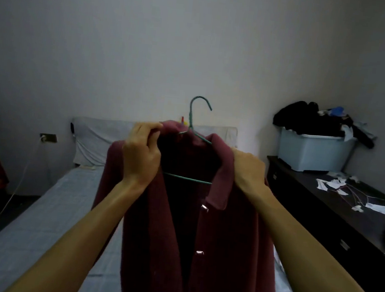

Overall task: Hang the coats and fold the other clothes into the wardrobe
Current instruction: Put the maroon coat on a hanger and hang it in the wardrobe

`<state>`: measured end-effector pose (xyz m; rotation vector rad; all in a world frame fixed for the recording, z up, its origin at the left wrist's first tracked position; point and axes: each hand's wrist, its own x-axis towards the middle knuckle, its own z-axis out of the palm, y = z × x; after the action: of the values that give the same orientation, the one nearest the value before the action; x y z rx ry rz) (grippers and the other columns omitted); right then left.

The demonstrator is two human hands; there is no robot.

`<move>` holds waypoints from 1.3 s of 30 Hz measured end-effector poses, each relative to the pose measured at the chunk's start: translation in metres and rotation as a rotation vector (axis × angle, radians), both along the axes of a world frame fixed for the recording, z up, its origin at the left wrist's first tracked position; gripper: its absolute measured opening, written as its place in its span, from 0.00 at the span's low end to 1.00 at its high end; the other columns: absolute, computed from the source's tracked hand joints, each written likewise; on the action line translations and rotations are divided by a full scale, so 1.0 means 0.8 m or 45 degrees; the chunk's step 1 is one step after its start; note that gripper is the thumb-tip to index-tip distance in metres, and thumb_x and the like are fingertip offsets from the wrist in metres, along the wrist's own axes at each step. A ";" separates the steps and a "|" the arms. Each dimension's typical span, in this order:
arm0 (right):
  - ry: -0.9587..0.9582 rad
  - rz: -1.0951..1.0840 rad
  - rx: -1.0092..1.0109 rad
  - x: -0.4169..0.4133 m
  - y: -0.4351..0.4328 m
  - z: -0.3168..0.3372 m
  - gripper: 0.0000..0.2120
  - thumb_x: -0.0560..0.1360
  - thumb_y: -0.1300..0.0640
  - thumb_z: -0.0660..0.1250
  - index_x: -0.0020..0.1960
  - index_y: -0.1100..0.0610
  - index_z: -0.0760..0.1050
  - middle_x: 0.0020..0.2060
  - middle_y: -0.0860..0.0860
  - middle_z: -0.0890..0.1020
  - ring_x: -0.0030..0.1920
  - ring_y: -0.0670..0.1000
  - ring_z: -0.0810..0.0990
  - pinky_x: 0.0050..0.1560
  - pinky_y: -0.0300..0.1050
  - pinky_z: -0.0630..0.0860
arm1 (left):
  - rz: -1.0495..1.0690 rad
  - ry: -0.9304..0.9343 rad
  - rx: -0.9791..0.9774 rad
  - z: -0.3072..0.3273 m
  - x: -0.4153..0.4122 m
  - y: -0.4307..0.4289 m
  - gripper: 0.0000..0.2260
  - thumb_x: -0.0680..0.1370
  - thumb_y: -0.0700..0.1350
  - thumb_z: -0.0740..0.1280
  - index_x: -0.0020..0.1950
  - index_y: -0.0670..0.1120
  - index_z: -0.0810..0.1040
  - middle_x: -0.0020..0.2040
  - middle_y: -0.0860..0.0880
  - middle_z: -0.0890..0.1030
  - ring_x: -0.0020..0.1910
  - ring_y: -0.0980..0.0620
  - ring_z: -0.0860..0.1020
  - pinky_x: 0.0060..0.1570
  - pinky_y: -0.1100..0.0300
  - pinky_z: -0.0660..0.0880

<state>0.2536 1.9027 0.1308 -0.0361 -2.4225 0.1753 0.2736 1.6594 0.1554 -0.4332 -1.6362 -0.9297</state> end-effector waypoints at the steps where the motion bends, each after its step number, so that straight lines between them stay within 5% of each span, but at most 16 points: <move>1: -0.008 -0.038 -0.017 -0.001 0.008 -0.002 0.12 0.79 0.49 0.56 0.57 0.49 0.74 0.46 0.56 0.83 0.44 0.61 0.81 0.41 0.48 0.72 | -0.041 0.074 -0.018 -0.009 0.010 0.007 0.05 0.75 0.31 0.65 0.48 0.37 0.79 0.45 0.48 0.79 0.46 0.57 0.75 0.51 0.74 0.67; 3: 0.089 -0.097 -0.003 0.004 0.022 -0.004 0.12 0.79 0.49 0.57 0.59 0.52 0.74 0.44 0.58 0.83 0.43 0.61 0.81 0.39 0.48 0.72 | -0.150 0.119 -0.218 -0.047 0.026 0.014 0.06 0.76 0.32 0.66 0.51 0.39 0.78 0.45 0.48 0.79 0.45 0.56 0.77 0.49 0.70 0.72; 7: 0.342 -0.089 -0.011 0.020 0.033 0.011 0.13 0.79 0.52 0.61 0.60 0.56 0.76 0.34 0.60 0.81 0.33 0.62 0.80 0.32 0.46 0.66 | -0.228 -0.368 -0.520 -0.099 0.031 0.002 0.23 0.76 0.48 0.65 0.70 0.52 0.64 0.44 0.52 0.80 0.38 0.53 0.80 0.38 0.58 0.78; 11: 0.489 0.008 -0.013 0.026 0.035 0.014 0.13 0.77 0.48 0.63 0.45 0.59 0.77 0.25 0.56 0.77 0.23 0.57 0.74 0.27 0.41 0.62 | -0.096 -0.286 -0.267 -0.044 0.009 -0.013 0.22 0.77 0.48 0.65 0.69 0.48 0.63 0.51 0.47 0.77 0.46 0.49 0.78 0.42 0.55 0.75; 14: 0.596 0.134 0.003 0.038 0.036 0.009 0.17 0.74 0.46 0.59 0.39 0.59 0.76 0.23 0.54 0.75 0.20 0.55 0.71 0.25 0.39 0.60 | 0.026 -0.316 -0.465 -0.007 -0.016 -0.019 0.23 0.76 0.53 0.64 0.68 0.46 0.66 0.60 0.43 0.72 0.56 0.45 0.74 0.55 0.45 0.74; 17: 0.631 0.270 0.043 0.048 0.039 0.006 0.15 0.74 0.46 0.59 0.43 0.56 0.78 0.25 0.52 0.77 0.22 0.53 0.73 0.24 0.36 0.58 | 0.022 -0.488 -0.682 -0.005 -0.031 -0.005 0.30 0.74 0.62 0.60 0.71 0.48 0.62 0.63 0.43 0.73 0.60 0.43 0.72 0.62 0.43 0.68; 20: 0.652 0.384 0.077 0.054 0.041 0.009 0.15 0.76 0.45 0.60 0.48 0.54 0.80 0.27 0.51 0.78 0.24 0.51 0.74 0.24 0.40 0.66 | -0.192 -0.533 -0.462 -0.007 -0.029 0.020 0.22 0.76 0.57 0.60 0.61 0.43 0.73 0.54 0.43 0.80 0.52 0.45 0.78 0.55 0.48 0.73; 22: 0.683 0.383 0.104 0.058 0.046 0.012 0.14 0.76 0.45 0.60 0.49 0.54 0.80 0.26 0.50 0.77 0.24 0.49 0.71 0.25 0.37 0.63 | -0.351 -0.571 -0.191 0.005 -0.024 0.030 0.13 0.79 0.51 0.61 0.49 0.42 0.78 0.44 0.42 0.81 0.41 0.53 0.78 0.46 0.60 0.75; 24: 0.692 0.393 0.079 0.063 0.056 0.012 0.12 0.75 0.46 0.61 0.49 0.53 0.78 0.26 0.50 0.77 0.24 0.47 0.69 0.24 0.35 0.62 | -0.405 -0.661 0.069 0.026 -0.021 0.026 0.15 0.81 0.46 0.59 0.39 0.43 0.78 0.38 0.45 0.80 0.36 0.58 0.75 0.36 0.72 0.70; 29: 0.707 0.399 0.091 0.064 0.071 -0.004 0.10 0.75 0.48 0.61 0.47 0.54 0.77 0.26 0.52 0.77 0.24 0.52 0.74 0.23 0.41 0.69 | -0.486 -0.696 0.096 0.052 -0.010 0.020 0.17 0.82 0.48 0.55 0.38 0.46 0.76 0.39 0.48 0.81 0.40 0.52 0.78 0.46 0.57 0.74; 34: 0.624 0.432 0.131 0.058 0.060 -0.013 0.05 0.76 0.49 0.60 0.44 0.50 0.66 0.24 0.52 0.74 0.23 0.53 0.72 0.20 0.45 0.71 | -0.307 -0.580 -0.355 0.009 0.017 0.048 0.13 0.78 0.56 0.61 0.54 0.47 0.75 0.43 0.51 0.80 0.41 0.52 0.77 0.42 0.58 0.72; 37: 0.644 0.433 0.108 0.061 0.061 -0.012 0.10 0.77 0.51 0.58 0.41 0.54 0.72 0.25 0.52 0.74 0.23 0.52 0.72 0.21 0.43 0.70 | -0.167 -0.493 -0.484 0.008 0.016 0.036 0.14 0.78 0.53 0.60 0.44 0.43 0.76 0.38 0.44 0.80 0.36 0.46 0.77 0.36 0.56 0.69; 39: 0.673 0.434 0.073 0.065 0.059 -0.012 0.14 0.77 0.52 0.58 0.37 0.59 0.74 0.24 0.52 0.74 0.23 0.50 0.71 0.23 0.39 0.66 | -0.308 -0.769 -0.186 0.028 0.019 0.026 0.18 0.81 0.48 0.58 0.34 0.43 0.73 0.30 0.46 0.77 0.31 0.50 0.75 0.32 0.57 0.68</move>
<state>0.3056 1.9497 0.1213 0.4022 -1.8874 0.2357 0.2891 1.6801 0.1776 -0.4866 -2.2452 -1.2021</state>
